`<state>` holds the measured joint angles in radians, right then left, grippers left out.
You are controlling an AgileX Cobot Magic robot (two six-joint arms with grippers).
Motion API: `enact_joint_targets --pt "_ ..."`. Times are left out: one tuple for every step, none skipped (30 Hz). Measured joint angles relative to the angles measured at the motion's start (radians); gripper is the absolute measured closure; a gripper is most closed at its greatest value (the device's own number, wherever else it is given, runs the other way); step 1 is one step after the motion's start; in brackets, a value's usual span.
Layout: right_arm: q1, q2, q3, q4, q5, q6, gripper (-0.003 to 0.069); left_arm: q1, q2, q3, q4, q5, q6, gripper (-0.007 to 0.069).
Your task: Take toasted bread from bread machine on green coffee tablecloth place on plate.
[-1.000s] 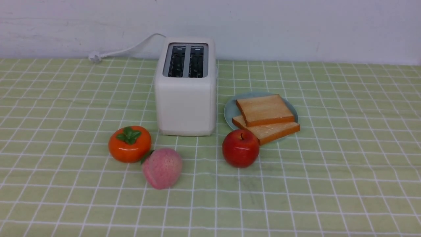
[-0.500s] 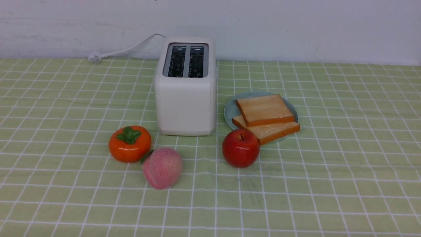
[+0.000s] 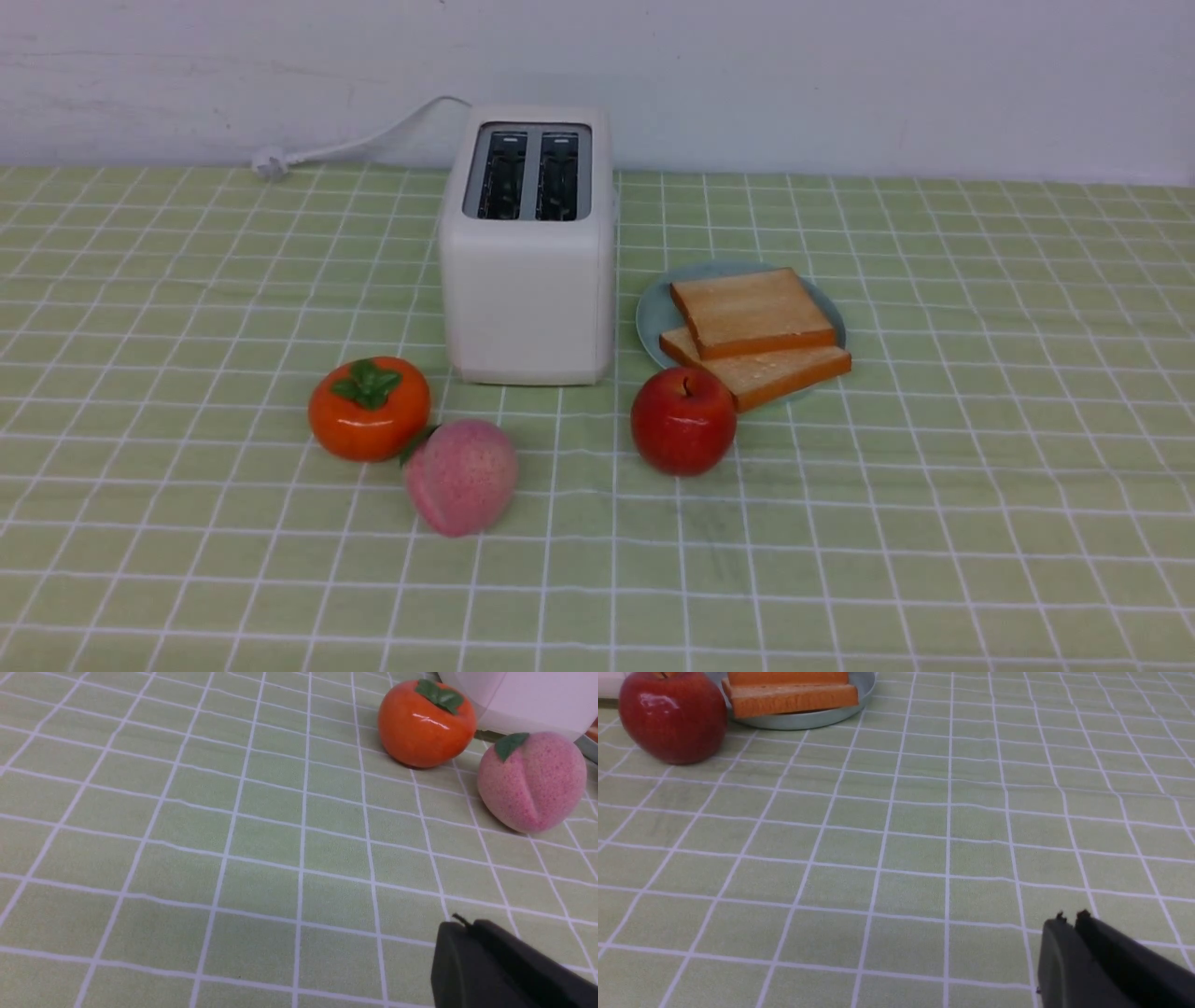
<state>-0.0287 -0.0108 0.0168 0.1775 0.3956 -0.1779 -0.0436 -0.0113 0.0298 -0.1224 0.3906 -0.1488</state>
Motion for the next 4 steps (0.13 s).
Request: enact_joint_targets --pt "0.000 0.000 0.000 -0.001 0.000 0.000 0.0620 0.000 0.000 0.000 0.000 0.000 0.000 0.0631" --pt "0.000 0.000 0.000 -0.001 0.000 0.000 0.0620 0.000 0.000 0.000 0.000 0.000 0.000 0.0629" --pt "0.000 0.000 0.000 -0.001 0.000 0.000 0.0620 0.000 0.000 0.000 0.000 0.000 0.000 0.0629" --pt "0.000 0.000 0.000 -0.002 0.000 0.000 0.0620 0.000 0.000 0.000 0.000 0.000 0.000 0.0629"
